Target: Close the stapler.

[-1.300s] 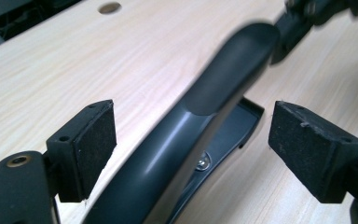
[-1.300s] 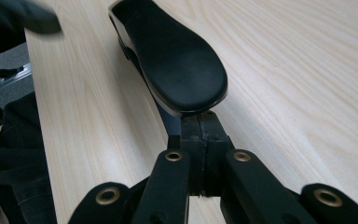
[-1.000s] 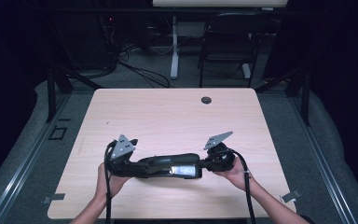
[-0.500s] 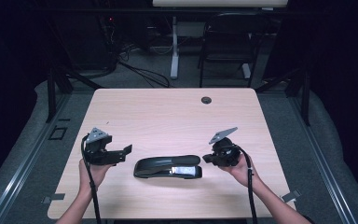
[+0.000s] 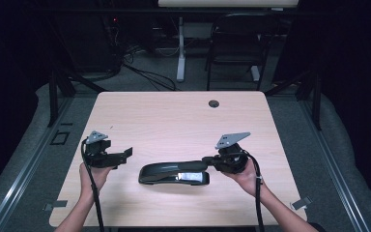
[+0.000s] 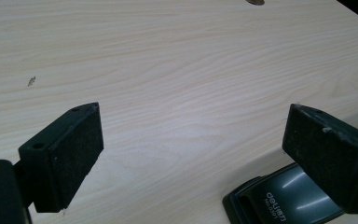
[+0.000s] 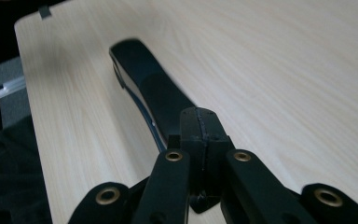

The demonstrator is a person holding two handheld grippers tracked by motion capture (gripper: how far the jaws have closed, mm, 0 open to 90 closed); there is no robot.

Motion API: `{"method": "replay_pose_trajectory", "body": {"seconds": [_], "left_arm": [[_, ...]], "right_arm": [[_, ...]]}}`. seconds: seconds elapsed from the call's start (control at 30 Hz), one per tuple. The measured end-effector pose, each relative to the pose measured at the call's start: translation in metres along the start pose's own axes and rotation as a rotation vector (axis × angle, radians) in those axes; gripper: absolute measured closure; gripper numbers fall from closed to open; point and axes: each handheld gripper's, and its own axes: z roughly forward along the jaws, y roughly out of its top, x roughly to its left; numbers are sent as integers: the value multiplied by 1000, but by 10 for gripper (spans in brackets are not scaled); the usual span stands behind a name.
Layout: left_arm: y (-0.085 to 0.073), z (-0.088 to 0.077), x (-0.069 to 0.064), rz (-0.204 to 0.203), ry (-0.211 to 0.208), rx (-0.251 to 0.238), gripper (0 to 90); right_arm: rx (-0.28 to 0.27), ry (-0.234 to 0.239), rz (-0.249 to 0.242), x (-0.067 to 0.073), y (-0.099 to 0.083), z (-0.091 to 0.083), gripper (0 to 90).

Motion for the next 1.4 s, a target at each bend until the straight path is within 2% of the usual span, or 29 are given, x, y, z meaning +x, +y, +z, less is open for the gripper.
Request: {"method": "replay_pose_trajectory", "body": {"seconds": [0.13,0.23,0.33,0.4,0.57,0.67,0.9,1.07,1.13,1.17,1.27,1.4], "left_arm": [[0,0,1,3,3,2,48],[0,0,1,1,6,3,44],[0,0,2,1,5,3,41],[0,0,2,2,6,2,39],[0,1,1,3,8,2,35],[0,1,1,2,7,3,33],[0,2,2,7,3,6,29],[0,2,1,7,4,5,26],[0,2,1,9,4,4,26],[0,2,1,9,4,5,25],[0,2,2,8,3,4,24],[0,2,2,9,3,5,19]], "right_arm": [[80,-17,-35,1,-3,9,900],[73,-9,-25,1,-4,10,900],[124,-29,-48,3,-6,15,900],[155,-31,-43,1,-10,20,900],[164,-17,-19,-2,-12,23,900],[199,-20,-26,-3,-15,29,900],[188,-5,-16,-5,-15,27,900],[99,26,-5,-5,-8,14,900],[88,2,-12,-4,-6,11,889],[85,-5,-25,-4,-5,10,872],[67,-30,-16,-5,-4,7,816],[45,-62,-9,-9,-1,-1,635]]}}
